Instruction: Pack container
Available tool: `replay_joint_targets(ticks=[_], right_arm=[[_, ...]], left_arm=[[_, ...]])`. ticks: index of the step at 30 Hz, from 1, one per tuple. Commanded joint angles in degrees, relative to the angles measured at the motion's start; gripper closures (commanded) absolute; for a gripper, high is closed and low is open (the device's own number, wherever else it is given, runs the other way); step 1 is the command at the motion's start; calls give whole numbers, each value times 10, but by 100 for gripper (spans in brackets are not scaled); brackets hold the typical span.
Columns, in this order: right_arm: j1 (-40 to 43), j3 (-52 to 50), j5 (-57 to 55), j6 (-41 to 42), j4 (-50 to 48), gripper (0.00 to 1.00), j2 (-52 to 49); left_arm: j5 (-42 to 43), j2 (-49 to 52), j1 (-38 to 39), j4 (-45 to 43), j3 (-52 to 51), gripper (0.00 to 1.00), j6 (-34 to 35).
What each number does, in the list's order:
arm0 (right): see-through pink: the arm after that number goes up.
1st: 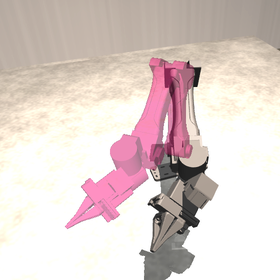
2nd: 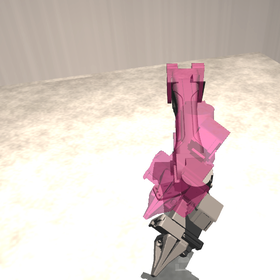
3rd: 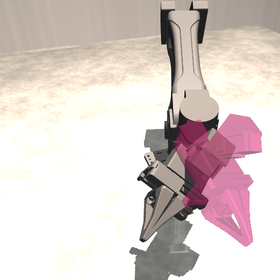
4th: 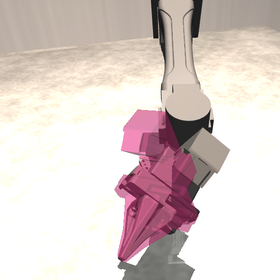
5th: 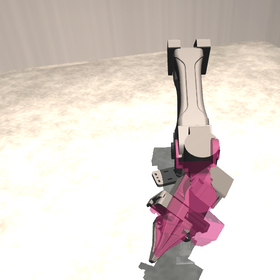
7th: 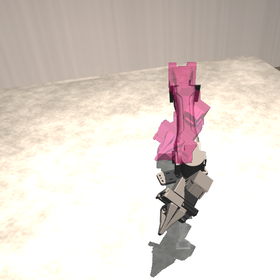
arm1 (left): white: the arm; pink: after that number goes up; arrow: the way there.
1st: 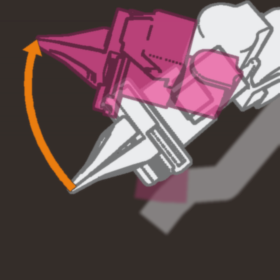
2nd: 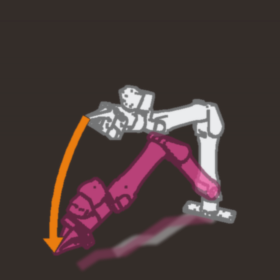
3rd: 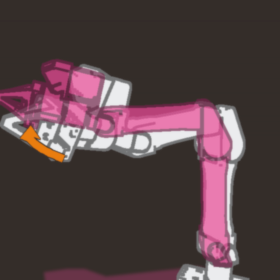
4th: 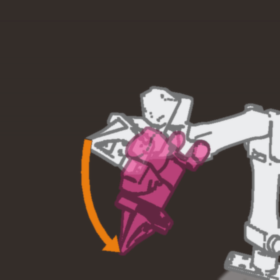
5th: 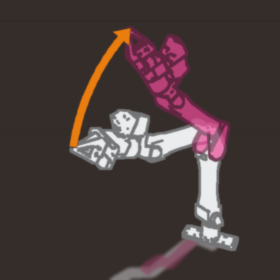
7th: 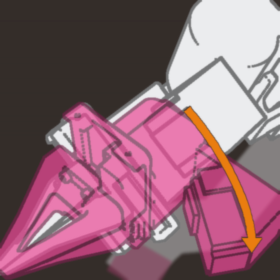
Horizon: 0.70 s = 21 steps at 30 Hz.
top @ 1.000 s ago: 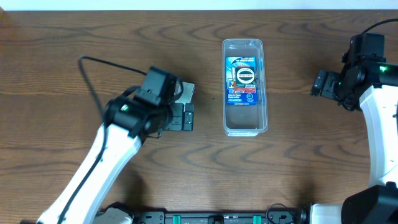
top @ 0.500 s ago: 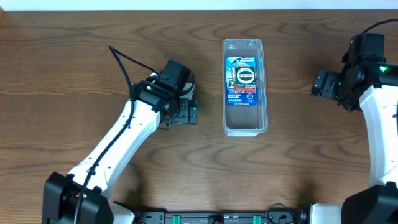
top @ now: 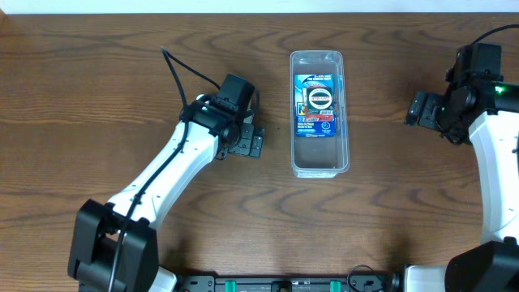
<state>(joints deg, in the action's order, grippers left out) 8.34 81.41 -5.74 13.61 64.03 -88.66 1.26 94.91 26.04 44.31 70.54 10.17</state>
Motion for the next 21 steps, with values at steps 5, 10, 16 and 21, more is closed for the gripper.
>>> replay_joint_targets(ticks=[5,10,16,21], right_arm=[[3,1,2,7,0,1,-2],[3,1,2,7,0,1,-2],[3,1,2,7,0,1,-2],[3,1,2,7,0,1,-2]], left_arm=[[-6,37,2,-21,10,2,-21],[-3,56,2,-31,10,2,-23],[-2,65,2,-52,10,2,-27],[-3,89,2,-60,9,2,-29]])
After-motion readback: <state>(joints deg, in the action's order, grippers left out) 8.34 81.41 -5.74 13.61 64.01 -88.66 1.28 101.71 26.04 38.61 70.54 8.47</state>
